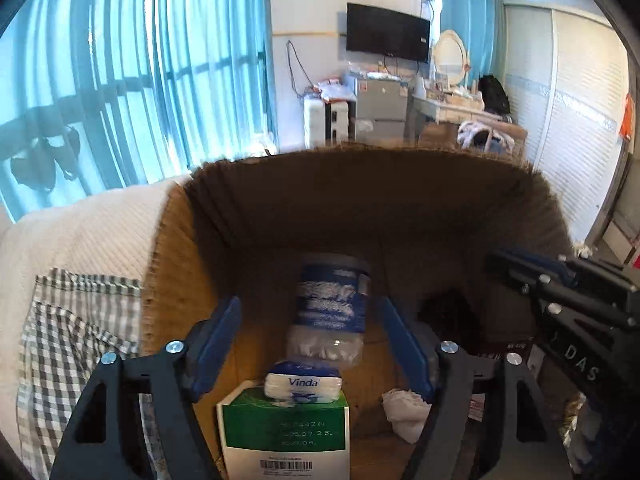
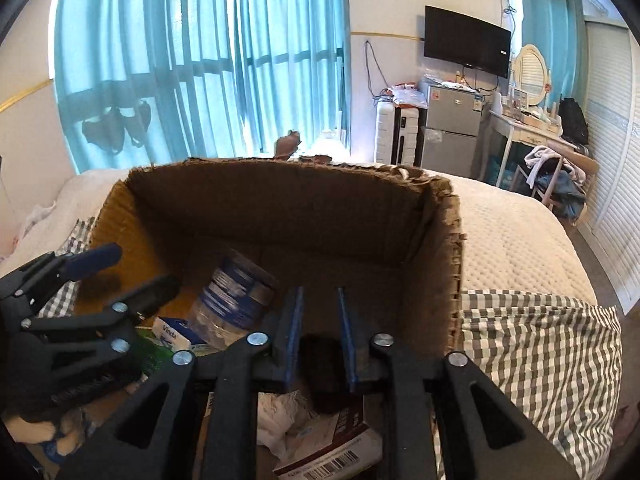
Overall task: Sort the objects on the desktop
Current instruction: 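Open both tools to drop the cup and glasses into the box, then move both tools back toward the remaining items on the sheet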
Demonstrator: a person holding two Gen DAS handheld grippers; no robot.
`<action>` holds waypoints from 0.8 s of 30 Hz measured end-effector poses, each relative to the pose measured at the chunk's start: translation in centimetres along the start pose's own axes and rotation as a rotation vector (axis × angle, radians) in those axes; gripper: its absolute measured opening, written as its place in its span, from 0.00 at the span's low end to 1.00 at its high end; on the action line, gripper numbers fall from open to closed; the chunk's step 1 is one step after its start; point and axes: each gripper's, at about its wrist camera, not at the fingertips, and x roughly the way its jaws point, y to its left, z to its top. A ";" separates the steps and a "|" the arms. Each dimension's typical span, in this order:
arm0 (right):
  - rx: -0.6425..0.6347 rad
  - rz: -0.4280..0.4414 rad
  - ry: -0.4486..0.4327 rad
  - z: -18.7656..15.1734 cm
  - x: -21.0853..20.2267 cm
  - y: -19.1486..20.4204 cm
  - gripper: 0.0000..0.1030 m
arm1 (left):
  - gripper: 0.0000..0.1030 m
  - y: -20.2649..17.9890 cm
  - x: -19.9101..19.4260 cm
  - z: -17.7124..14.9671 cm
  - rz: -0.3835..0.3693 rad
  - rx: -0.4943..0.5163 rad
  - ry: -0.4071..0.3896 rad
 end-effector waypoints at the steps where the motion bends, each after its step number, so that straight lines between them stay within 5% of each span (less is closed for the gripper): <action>1: 0.002 -0.002 -0.009 0.0 -0.5 -0.1 0.18 | 0.74 0.1 -0.4 0.2 -0.002 -0.005 -0.006; 11: 0.007 -0.001 -0.102 0.5 -6.0 0.7 0.18 | 0.79 1.4 -5.4 2.0 -0.014 -0.032 -0.089; 24: 0.004 0.014 -0.258 0.2 -15.1 2.8 0.35 | 0.94 2.5 -14.4 2.7 -0.030 -0.076 -0.238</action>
